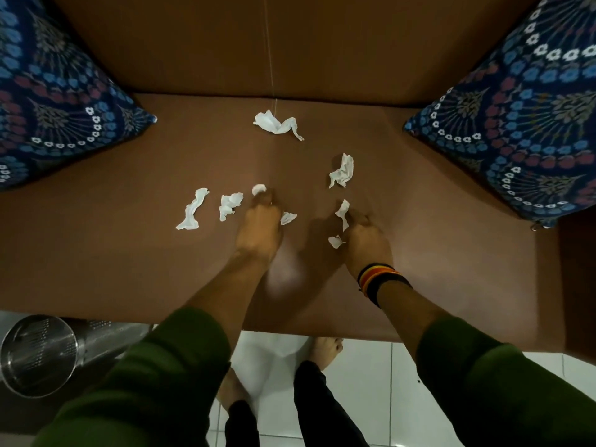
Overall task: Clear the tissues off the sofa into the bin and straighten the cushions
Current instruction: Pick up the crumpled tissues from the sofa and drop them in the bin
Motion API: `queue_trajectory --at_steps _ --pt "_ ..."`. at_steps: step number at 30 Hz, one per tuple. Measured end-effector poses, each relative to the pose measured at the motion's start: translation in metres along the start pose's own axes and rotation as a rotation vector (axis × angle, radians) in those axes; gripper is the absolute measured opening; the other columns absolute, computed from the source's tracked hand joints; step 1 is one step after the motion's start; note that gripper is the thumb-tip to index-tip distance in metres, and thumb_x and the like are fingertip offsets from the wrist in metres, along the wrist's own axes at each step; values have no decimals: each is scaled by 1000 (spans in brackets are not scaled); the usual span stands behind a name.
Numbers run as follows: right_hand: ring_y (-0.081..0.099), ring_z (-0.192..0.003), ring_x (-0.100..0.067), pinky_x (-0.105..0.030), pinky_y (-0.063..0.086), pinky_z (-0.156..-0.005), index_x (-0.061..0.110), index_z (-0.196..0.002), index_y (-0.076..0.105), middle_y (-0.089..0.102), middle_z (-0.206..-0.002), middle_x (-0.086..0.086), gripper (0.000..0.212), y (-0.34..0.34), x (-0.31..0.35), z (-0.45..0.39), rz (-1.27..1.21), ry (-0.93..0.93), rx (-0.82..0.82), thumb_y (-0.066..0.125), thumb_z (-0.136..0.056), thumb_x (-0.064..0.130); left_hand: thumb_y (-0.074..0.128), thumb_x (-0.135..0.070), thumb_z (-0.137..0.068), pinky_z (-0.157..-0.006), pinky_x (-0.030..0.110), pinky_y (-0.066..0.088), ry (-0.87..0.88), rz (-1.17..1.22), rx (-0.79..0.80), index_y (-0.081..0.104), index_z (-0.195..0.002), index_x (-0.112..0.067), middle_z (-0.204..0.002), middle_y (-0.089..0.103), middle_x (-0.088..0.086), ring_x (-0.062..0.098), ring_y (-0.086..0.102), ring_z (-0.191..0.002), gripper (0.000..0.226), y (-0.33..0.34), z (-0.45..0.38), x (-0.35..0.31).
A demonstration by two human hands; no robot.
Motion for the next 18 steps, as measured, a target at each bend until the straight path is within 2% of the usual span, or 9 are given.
queue_trajectory --at_steps 2,4,6,8,10,13,16,18 --pt "67 -98 -34 -35 53 -77 8 -127 60 69 -113 -14 36 1 1 4 46 -31 -16 64 -91 15 49 8 -92 -81 49 59 -31 48 -4 68 -116 0 -126 64 18 41 68 -105 31 4 11 -4" --pt "69 -91 -32 -33 52 -73 13 -122 65 72 -105 -11 29 0 0 9 74 -57 3 61 -93 13 49 8 -92 -77 48 60 -21 56 6 70 -110 -1 -113 70 18 42 70 -101 30 8 20 -6" --pt "69 -89 -32 -33 53 -74 13 -120 68 71 -102 -12 27 -3 -2 13 16 -13 14 62 -94 13 50 8 -91 -79 48 60 0 61 17 72 -108 -2 -109 72 18 41 70 -101 30 10 26 -7" --pt "69 -88 -33 -34 56 -75 7 -108 74 71 -98 -14 19 -7 -4 12 -28 64 15 66 -92 15 51 7 -90 -79 47 59 4 67 14 72 -107 -3 -108 72 18 42 70 -99 29 9 27 -5" --pt "70 -86 -33 -35 58 -77 8 -99 77 73 -93 -13 15 -7 -5 8 -54 90 53 68 -91 16 52 6 -90 -77 46 58 -2 98 -22 73 -109 -5 -109 73 18 42 70 -99 30 7 25 -1" --pt "70 -84 -33 -36 59 -77 10 -94 78 74 -88 -13 11 -6 -8 7 -123 118 72 73 -86 15 53 7 -90 -82 46 59 10 205 -60 72 -120 -10 -123 71 14 40 70 -106 39 9 21 3" --pt "69 -89 -33 -38 60 -80 11 -99 74 74 -93 -12 14 -1 -9 14 -173 162 75 74 -85 13 56 10 -88 -84 48 59 -18 258 -116 63 -127 -12 -142 54 10 37 69 -106 46 13 26 4" --pt "68 -86 -34 -41 60 -76 11 -100 65 71 -92 -12 19 2 -7 16 -187 177 45 74 -83 12 59 13 -85 -88 47 59 -83 291 -184 54 -133 -10 -146 47 12 35 67 -111 54 13 28 4"
Point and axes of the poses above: each hand's wrist, its own z-axis away from the middle knuckle, its own y-axis out of the palm, x = y × z, the point moved 2 cm from there along -z, towards the middle knuckle
